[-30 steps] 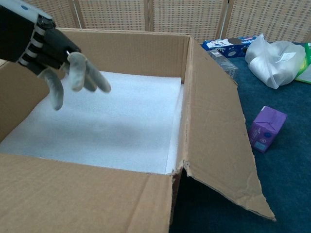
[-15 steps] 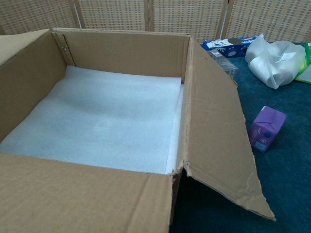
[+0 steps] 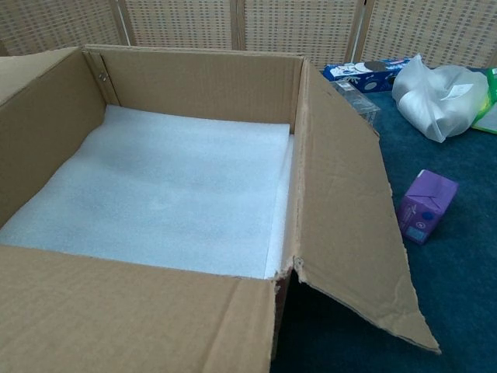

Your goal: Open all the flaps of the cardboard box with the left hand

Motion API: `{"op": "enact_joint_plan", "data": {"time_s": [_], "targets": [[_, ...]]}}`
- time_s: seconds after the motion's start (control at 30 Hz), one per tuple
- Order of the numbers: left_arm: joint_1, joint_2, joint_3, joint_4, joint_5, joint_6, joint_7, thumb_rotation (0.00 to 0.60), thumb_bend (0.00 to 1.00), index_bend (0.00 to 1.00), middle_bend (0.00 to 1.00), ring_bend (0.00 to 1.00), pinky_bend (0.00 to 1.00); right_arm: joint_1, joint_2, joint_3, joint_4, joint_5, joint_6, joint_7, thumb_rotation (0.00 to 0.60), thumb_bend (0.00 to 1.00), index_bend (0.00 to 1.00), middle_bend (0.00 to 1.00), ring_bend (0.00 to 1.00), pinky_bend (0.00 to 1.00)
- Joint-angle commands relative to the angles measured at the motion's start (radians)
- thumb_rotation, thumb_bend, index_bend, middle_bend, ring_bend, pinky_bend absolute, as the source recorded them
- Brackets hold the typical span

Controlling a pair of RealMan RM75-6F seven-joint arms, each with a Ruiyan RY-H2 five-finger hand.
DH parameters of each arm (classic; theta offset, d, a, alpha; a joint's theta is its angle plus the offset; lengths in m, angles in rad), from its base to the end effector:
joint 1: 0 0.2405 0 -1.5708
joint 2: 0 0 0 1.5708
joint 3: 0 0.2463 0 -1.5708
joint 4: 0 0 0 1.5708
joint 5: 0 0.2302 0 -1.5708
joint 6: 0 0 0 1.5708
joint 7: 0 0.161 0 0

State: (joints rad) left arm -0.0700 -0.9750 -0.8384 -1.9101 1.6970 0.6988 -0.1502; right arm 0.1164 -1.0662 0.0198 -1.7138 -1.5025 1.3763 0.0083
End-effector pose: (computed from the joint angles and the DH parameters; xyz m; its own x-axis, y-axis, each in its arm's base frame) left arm -0.1545 0.3249 0.1870 0.3279 0.0591 0.9429 0.8795 -0.3835 -0.2818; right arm -0.2956 -0.1984 0.1217 0.3466 -0.1337 0.9284 -0.9380 -0.0424 0.3441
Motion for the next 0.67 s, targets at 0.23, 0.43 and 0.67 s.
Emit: {"op": "enact_joint_plan", "data": {"time_s": [0.23,0.43,0.67], "targets": [[0.063,0.049,0.29,0.271,0.236,0.429,-0.254,0.6,0.0,0.02,0.0,0.0,0.0,-0.004,0.015,0.0,-0.018,0.0,0.006,0.0,0.6,0.0,0.0,0.0,0.0,0.14],[0.148,0.009,0.433,0.366,0.197,0.568,-0.268,0.6,0.0,0.02,0.0,0.0,0.0,-0.008,0.028,0.005,-0.023,0.006,0.017,-0.026,0.6,0.0,0.0,0.0,0.0,0.12],[0.194,-0.077,0.547,0.441,0.164,0.707,-0.236,0.6,0.0,0.02,0.0,0.0,0.0,-0.012,0.035,0.007,-0.033,0.01,0.023,-0.037,0.6,0.0,0.0,0.0,0.0,0.12]]}}
